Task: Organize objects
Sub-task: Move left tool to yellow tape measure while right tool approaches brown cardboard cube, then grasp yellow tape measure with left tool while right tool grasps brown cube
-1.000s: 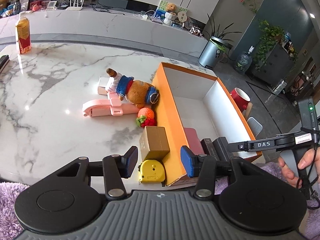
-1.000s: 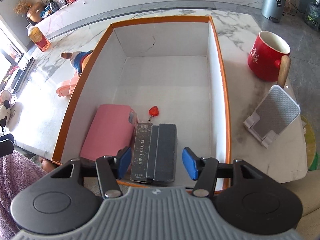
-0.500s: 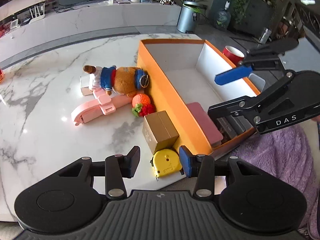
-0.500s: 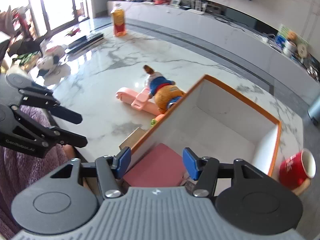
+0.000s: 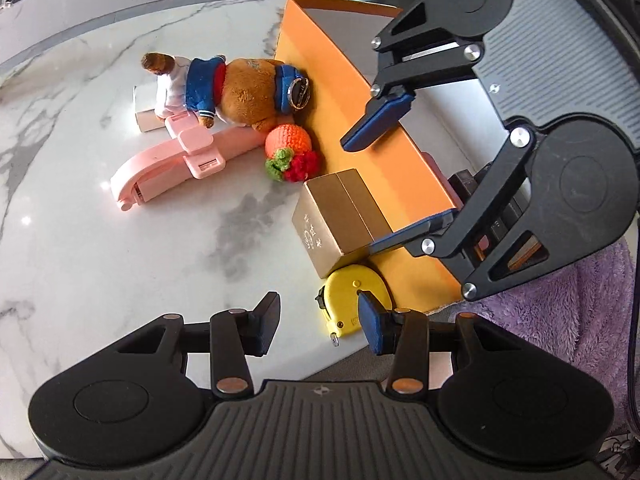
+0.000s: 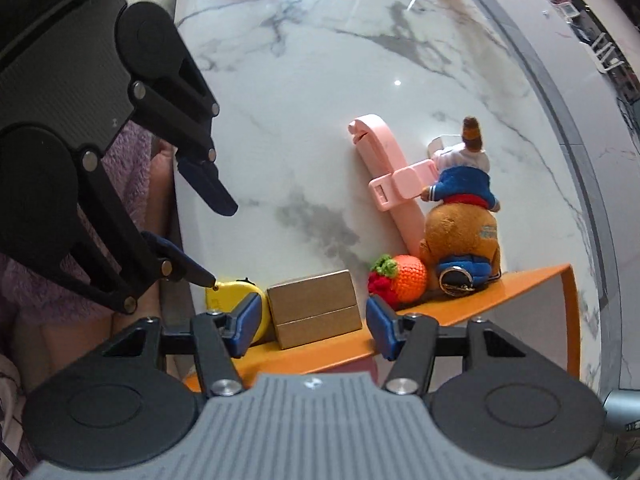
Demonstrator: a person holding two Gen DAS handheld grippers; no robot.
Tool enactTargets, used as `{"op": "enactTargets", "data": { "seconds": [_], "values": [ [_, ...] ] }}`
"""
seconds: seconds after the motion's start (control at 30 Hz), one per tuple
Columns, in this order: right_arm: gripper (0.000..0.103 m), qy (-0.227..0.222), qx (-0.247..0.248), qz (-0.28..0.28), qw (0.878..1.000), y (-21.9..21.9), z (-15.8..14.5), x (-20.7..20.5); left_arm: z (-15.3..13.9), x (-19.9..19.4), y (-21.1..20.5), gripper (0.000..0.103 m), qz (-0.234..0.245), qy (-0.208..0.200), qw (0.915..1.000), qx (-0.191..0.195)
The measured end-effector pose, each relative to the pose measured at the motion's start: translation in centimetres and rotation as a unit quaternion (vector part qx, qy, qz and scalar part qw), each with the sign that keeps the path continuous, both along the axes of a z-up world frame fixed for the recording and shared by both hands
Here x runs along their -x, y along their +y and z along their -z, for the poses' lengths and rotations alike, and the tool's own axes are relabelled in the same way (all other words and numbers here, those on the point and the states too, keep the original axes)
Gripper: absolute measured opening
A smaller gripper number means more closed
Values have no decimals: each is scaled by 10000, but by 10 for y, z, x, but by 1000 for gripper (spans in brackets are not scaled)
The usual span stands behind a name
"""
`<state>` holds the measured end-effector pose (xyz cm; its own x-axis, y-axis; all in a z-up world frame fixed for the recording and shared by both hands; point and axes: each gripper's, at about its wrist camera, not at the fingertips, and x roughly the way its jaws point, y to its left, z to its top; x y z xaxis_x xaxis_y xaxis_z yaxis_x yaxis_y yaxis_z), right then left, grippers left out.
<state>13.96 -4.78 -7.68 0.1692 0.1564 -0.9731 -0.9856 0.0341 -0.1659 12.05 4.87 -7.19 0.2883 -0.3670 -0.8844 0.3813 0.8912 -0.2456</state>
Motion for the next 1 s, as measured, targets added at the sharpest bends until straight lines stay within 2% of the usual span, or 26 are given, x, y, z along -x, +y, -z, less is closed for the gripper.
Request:
{"op": "enactTargets", "data": {
  "seconds": [0.17, 0.3, 0.33, 0.5, 0.67, 0.73, 0.8, 0.93, 1.0],
  "values": [
    [62, 149, 542, -363, 9978, 15, 22, -11, 15, -3, 1, 58, 231, 107, 9994, 217],
    [64, 318, 715, -432, 9960, 19, 33, -17, 26, -1, 1, 63, 276, 240, 9988, 322],
    [61, 349, 733, -435, 9957, 19, 35, -18, 28, 0, 1, 63, 294, 254, 9987, 338],
    [61, 625, 410, -196, 9970, 18, 33, -23, 36, 6, -1, 64, 436, 279, 9983, 272],
    [61, 684, 368, -191, 9968, 19, 35, -16, 38, 22, -5, 66, 678, 236, 9973, 131],
    [60, 788, 306, -120, 9964, 18, 34, -14, 39, 30, -9, 69, 743, 179, 9970, 114],
    [60, 942, 265, 38, 9952, 18, 33, -16, 42, 39, -18, 69, 782, 126, 9968, -62],
    [60, 938, 185, 256, 9951, 16, 35, -15, 47, 52, -28, 71, 331, 28, 9994, -133],
    [60, 911, 134, 312, 9953, 15, 36, -16, 48, 62, -36, 68, 272, -176, 9989, -327]
  ]
}}
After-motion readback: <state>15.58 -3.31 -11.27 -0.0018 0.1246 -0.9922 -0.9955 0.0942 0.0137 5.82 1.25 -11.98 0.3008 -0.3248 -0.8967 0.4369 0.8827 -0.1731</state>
